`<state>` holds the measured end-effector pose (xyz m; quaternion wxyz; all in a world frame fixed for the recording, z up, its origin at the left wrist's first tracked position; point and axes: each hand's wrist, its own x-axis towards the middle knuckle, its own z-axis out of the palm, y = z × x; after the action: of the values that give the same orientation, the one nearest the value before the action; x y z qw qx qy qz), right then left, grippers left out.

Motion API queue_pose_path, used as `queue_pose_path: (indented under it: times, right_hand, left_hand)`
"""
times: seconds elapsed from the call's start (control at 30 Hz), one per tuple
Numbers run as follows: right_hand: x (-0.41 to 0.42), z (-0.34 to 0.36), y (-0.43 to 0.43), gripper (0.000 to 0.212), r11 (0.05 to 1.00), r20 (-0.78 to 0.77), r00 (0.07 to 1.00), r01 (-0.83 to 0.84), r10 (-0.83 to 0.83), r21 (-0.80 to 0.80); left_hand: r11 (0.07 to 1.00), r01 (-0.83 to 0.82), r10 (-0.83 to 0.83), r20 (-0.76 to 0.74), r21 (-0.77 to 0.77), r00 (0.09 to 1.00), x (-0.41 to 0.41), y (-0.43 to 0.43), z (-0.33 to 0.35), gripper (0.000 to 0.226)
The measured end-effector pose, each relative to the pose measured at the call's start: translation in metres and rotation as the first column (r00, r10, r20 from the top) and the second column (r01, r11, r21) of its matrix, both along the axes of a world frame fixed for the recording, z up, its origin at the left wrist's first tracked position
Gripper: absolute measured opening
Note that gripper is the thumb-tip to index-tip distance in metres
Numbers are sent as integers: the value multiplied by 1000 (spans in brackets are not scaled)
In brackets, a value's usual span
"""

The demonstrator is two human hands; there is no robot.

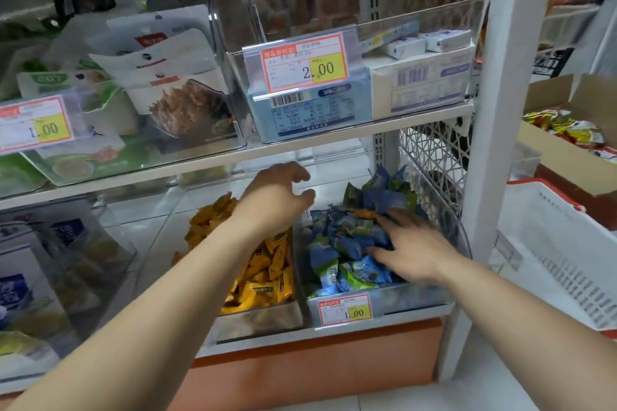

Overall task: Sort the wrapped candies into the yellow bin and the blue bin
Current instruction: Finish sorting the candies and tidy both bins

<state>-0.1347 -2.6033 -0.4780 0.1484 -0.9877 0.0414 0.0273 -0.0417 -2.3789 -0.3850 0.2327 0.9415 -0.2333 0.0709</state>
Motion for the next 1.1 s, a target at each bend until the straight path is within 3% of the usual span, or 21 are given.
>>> queue_pose_path:
  times: [0.1, 0.3, 0.4, 0.57, 0.67, 0.83, 0.97, 1.03, 1.1]
  right_hand:
    - [-1, 3, -1, 72, 1000, 6, 1000, -4, 4, 2]
    - [-3, -1, -2, 63, 999, -12, 1000, 9, -9, -32]
    - [-1, -5, -7, 66, 999, -1, 1000, -6, 6, 42]
    - [-2, -5, -7, 70, 997, 48, 998, -33, 30, 64]
    - [-4, -1, -4, 73, 997, 70, 998, -16, 11, 76]
    - [-8, 13, 0, 69, 999, 156, 988, 16, -23, 43]
    - [-15, 19, 7, 71, 999, 173, 984, 36, -36, 2]
    - [-18, 18, 10, 74, 999, 154, 988, 29, -25, -21]
    - [-21, 17, 12, 75, 999, 158, 987, -4, 10, -36]
  left_hand:
    - [982, 190, -187, -167, 4, 968, 3, -61, -21, 24]
    - [945, 268, -188, -357, 189, 915, 26, -119, -80, 35]
    - [966, 207, -162, -262, 153, 951, 31, -113, -86, 35]
    - [982, 185, -187, -166, -29, 968, 22, -76, -55, 12]
    - [987, 148, -152, -54, -66, 987, 7, -31, -31, 23]
    - [985, -41, -3, 257, 167, 966, 0, 58, -15, 24]
    - [856, -194, 77, 254, 479, 964, 8, 89, -19, 38]
    - [866, -188, 57, 282, 464, 958, 5, 88, -26, 49]
    - [895, -39, -91, 268, 445, 959, -3, 77, -36, 53]
